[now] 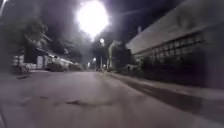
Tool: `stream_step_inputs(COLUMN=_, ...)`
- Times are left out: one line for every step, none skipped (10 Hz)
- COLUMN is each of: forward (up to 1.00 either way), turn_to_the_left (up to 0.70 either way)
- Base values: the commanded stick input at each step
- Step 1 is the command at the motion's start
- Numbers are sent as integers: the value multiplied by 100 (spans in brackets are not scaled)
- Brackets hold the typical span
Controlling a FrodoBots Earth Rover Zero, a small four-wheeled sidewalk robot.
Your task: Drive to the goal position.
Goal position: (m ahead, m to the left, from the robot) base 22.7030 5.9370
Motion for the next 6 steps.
stream_step_inputs(forward=70, turn_to_the_left=0)
stream_step_inputs(forward=70, turn_to_the_left=0)
stream_step_inputs(forward=70, turn_to_the_left=0)
stream_step_inputs(forward=70, turn_to_the_left=0)
stream_step_inputs(forward=70, turn_to_the_left=0)
stream_step_inputs(forward=70, turn_to_the_left=0)
